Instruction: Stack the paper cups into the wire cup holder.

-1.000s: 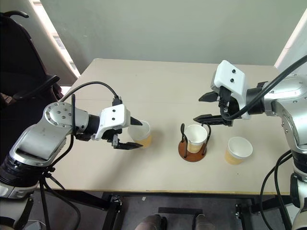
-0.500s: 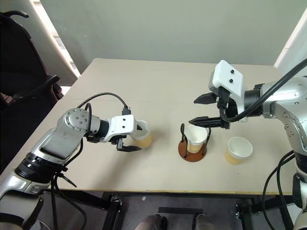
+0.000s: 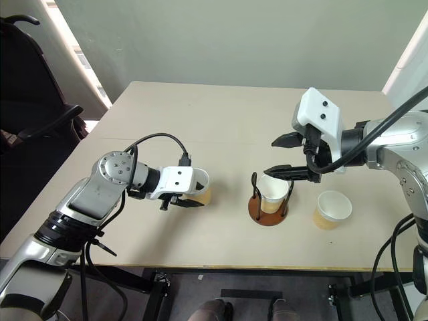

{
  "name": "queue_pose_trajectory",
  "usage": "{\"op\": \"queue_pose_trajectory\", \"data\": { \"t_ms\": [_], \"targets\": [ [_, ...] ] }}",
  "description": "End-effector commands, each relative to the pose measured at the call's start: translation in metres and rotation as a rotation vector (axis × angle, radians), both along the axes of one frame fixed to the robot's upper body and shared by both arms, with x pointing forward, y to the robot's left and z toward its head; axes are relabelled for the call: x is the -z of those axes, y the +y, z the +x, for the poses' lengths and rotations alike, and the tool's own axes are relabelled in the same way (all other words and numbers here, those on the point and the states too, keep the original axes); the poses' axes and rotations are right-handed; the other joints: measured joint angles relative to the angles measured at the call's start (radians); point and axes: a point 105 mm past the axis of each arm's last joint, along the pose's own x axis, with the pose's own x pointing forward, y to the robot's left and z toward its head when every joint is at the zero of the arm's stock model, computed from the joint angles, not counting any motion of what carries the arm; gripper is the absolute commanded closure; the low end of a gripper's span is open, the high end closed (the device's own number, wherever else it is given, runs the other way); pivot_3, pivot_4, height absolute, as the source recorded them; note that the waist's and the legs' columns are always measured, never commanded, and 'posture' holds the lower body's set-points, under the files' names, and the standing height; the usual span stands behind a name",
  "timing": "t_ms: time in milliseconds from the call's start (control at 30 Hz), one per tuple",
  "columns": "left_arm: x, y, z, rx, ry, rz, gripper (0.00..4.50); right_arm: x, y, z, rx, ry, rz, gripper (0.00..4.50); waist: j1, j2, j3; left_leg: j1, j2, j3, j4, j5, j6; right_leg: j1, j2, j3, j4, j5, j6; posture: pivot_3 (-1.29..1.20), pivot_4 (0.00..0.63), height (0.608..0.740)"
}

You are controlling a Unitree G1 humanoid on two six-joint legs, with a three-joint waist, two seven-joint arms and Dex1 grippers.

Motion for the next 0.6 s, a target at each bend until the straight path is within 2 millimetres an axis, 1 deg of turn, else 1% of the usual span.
{"op": "queue_pose_trajectory", "data": {
  "t_ms": [33, 100, 300, 433, 600],
  "targets": [
    [-0.008, -0.002, 0.003, 0.029, -0.04, 0.001, 3.85, -0.014, -0.003, -0.005, -0.008, -0.068, 0.035, 1.16, 0.0, 0.0, 0.0, 0.0, 0.0, 0.0, 0.0, 0.0, 0.0, 0.0, 0.0, 0.0, 0.0, 0.0, 0.0, 0.0, 0.15, 0.74],
    [-0.009, -0.004, 0.004, 0.034, -0.039, -0.01, 4.48, -0.016, -0.002, -0.005, -0.021, -0.081, 0.061, 1.16, 0.001, 0.0, 0.0, 0.0, 0.0, 0.0, 0.0, 0.0, 0.0, 0.0, 0.0, 0.0, 0.0, 0.0, 0.0, 0.0, 0.15, 0.74],
    [-0.017, -0.006, 0.005, 0.046, -0.017, -0.041, 4.48, -0.022, -0.006, -0.003, -0.029, -0.111, 0.112, 1.16, 0.0, 0.0, 0.0, 0.0, 0.0, 0.0, 0.0, 0.0, 0.0, 0.0, 0.0, 0.0, 0.0, 0.001, 0.002, 0.0, 0.15, 0.74],
    [-0.037, -0.013, -0.001, 0.089, 0.005, -0.106, 4.48, -0.024, -0.014, -0.004, -0.02, -0.06, 0.102, 1.16, 0.001, 0.0, 0.0, 0.0, 0.0, 0.0, 0.0, 0.0, 0.0, 0.0, 0.0, 0.0, 0.0, 0.003, 0.005, 0.0, 0.15, 0.74],
    [-0.071, -0.027, -0.009, 0.164, 0.02, -0.191, 4.48, -0.025, -0.032, 0.0, 0.022, 0.002, 0.119, 1.16, 0.003, 0.0, 0.0, -0.002, 0.0, 0.0, 0.001, 0.0, 0.0, 0.0, 0.0, 0.0, -0.001, 0.003, 0.006, 0.0, 0.15, 0.74]
  ]
}}
